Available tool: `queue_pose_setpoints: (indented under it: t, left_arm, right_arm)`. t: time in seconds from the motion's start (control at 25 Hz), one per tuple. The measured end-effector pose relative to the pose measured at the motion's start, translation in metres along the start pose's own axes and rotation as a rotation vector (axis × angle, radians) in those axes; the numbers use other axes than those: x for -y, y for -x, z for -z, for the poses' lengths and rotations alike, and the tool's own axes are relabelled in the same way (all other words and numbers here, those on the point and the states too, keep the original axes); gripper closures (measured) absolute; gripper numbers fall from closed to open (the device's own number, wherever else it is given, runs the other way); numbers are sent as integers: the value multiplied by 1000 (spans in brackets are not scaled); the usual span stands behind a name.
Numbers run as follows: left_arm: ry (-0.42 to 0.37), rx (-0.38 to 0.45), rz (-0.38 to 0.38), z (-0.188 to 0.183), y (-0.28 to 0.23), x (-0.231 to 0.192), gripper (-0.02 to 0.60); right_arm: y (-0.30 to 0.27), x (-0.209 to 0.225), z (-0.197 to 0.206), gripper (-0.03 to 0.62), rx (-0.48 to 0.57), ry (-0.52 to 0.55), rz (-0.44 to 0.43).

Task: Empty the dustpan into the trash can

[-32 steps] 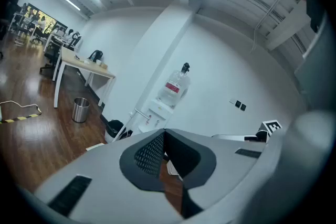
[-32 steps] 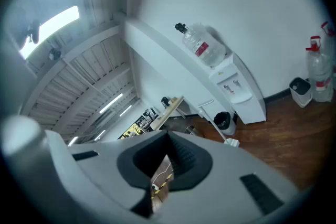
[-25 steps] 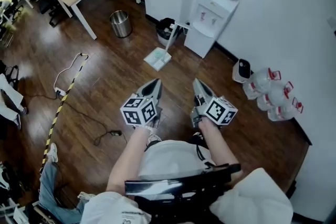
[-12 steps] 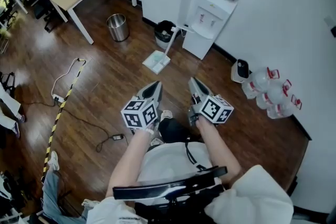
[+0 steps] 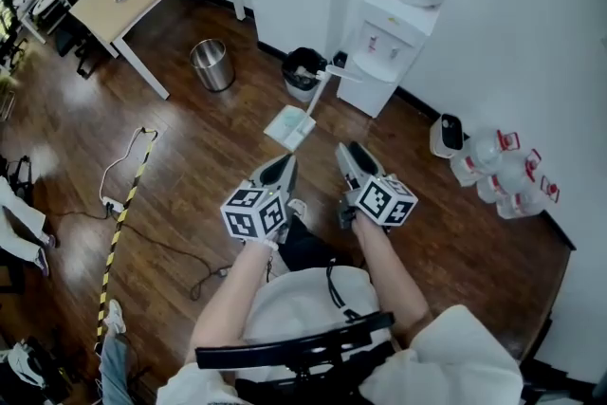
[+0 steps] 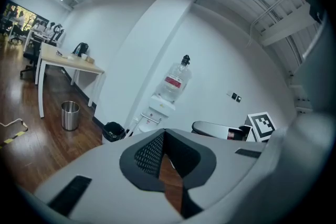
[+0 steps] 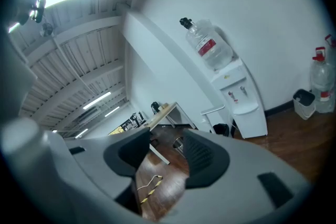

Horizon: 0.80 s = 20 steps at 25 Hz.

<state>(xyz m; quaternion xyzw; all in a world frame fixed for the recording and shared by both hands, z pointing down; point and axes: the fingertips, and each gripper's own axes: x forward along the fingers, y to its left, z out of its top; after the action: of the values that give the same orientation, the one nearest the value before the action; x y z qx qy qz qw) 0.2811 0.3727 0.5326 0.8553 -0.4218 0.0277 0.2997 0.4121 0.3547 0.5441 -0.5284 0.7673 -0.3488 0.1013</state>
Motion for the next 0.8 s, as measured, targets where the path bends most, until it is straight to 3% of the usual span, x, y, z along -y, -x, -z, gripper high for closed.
queue_pose_setpoints:
  t: [0.44,0.8]
  left_arm:
    - [-19,-123,62,-54,-117,-71,594]
    - [28,-182,81,-61,-181,-105,594]
  right_arm:
    - [-135,53,-18,353,-36,34,157]
    - [-204,93,-18,353,-90,70,256]
